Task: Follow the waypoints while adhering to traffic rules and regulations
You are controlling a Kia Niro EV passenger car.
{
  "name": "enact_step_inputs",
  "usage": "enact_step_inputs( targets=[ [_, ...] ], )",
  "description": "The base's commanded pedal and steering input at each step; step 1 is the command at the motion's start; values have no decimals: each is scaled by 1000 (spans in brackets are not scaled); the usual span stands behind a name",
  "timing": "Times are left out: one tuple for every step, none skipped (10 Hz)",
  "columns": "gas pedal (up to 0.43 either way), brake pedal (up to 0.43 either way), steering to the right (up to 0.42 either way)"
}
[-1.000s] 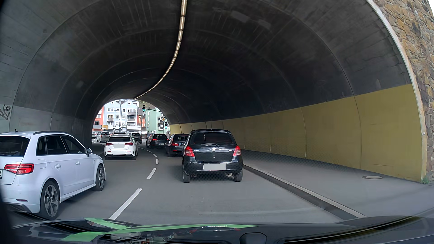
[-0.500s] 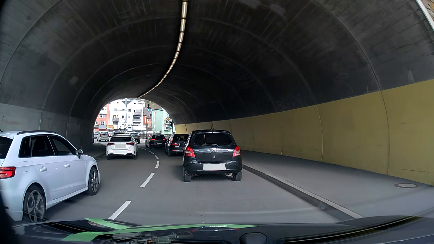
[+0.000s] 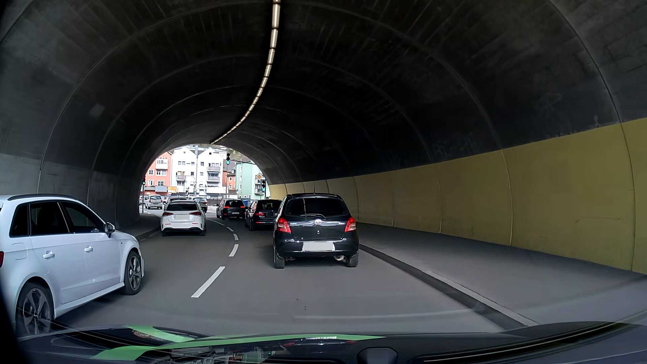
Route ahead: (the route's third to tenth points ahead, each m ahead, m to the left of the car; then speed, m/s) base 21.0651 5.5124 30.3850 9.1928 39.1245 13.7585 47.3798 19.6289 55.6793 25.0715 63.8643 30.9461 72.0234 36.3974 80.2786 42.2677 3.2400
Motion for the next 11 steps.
enact_step_inputs(
  targets=[
    [59, 0, -82],
    [67, 0, -81],
    [67, 0, -81],
    [79, 0, -82],
    [87, 0, -82],
    [98, 0, -82],
    [118, 0, -82],
    [130, 0, -81],
    [138, 0, -81],
    [138, 0, -81],
    [138, 0, -81]
  ],
)
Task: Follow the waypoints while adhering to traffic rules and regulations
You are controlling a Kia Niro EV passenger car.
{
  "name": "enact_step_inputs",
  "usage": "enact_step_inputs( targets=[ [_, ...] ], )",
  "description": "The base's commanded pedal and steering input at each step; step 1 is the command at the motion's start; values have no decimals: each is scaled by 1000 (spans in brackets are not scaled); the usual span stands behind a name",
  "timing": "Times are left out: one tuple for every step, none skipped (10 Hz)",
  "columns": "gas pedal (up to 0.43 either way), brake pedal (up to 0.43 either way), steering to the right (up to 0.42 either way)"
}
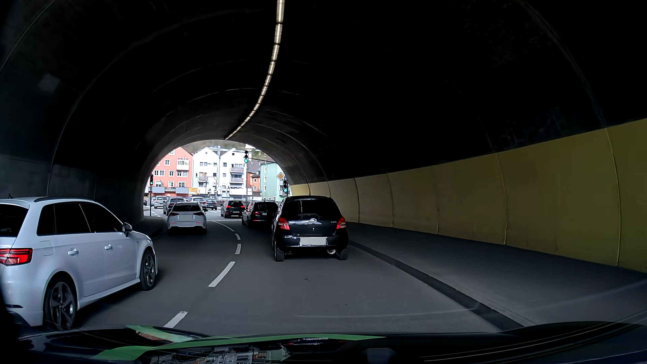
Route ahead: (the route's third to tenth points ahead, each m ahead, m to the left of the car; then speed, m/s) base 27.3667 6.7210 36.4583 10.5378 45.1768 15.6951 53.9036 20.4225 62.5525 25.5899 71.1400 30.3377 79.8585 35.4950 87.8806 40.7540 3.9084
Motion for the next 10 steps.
enact_step_inputs(
  targets=[
    [138, 0, -80],
    [138, 0, -79],
    [138, 0, -78],
    [138, 0, -78],
    [150, 0, -78],
    [150, 0, -78],
    [150, 0, -78],
    [150, 0, -78],
    [150, 0, -77],
    [150, 0, -76]
  ],
)
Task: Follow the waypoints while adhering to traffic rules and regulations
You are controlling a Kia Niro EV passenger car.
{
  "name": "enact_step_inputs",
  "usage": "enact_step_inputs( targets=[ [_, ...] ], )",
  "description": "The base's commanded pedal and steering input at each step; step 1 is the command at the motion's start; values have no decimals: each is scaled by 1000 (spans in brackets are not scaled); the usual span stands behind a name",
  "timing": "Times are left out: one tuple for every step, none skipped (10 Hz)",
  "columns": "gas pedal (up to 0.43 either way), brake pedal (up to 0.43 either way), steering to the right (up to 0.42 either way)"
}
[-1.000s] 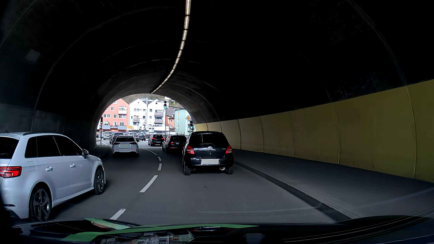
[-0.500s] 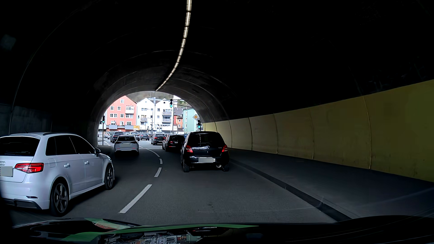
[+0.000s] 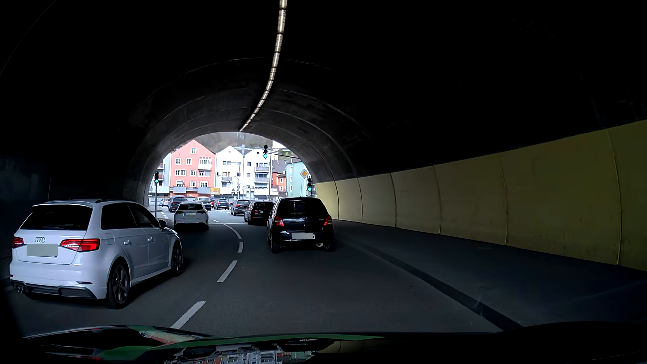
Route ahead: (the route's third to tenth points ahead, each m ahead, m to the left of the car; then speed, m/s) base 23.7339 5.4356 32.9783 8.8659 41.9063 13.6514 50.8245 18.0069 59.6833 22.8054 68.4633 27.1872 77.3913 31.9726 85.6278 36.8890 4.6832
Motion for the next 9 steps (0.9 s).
enact_step_inputs(
  targets=[
    [150, 0, -75],
    [150, 0, -74],
    [150, 0, -74],
    [150, 0, -74],
    [150, 0, -74],
    [150, 0, -74],
    [150, 0, -74],
    [150, 0, -74],
    [150, 0, -74]
  ],
)
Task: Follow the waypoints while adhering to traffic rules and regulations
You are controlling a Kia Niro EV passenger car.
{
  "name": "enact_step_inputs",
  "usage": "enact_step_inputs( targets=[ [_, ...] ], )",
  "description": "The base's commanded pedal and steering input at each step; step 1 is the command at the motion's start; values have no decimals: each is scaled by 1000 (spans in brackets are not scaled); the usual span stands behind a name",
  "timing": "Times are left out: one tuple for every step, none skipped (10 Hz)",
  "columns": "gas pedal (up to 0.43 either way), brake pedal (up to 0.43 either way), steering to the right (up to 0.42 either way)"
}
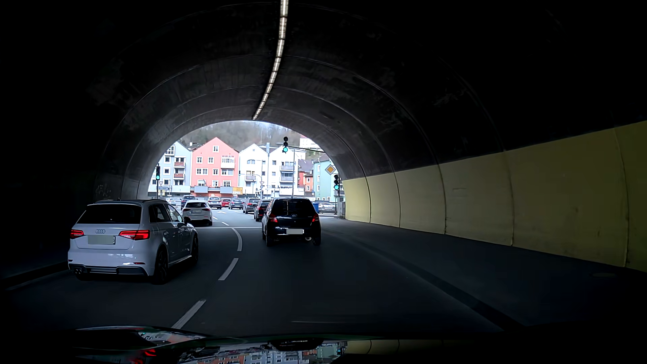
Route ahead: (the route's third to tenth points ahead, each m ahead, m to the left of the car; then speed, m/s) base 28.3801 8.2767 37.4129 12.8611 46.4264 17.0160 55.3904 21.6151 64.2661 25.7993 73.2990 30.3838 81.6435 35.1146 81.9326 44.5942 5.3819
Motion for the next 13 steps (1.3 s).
enact_step_inputs(
  targets=[
    [150, 0, -74],
    [150, 0, -74],
    [150, 0, -74],
    [150, 0, -74],
    [150, 0, -75],
    [150, 0, -76],
    [138, 0, -79],
    [110, 0, -79],
    [47, 0, -79],
    [39, 0, -79],
    [39, 0, -79],
    [39, 0, -77],
    [47, 0, -74]
  ],
)
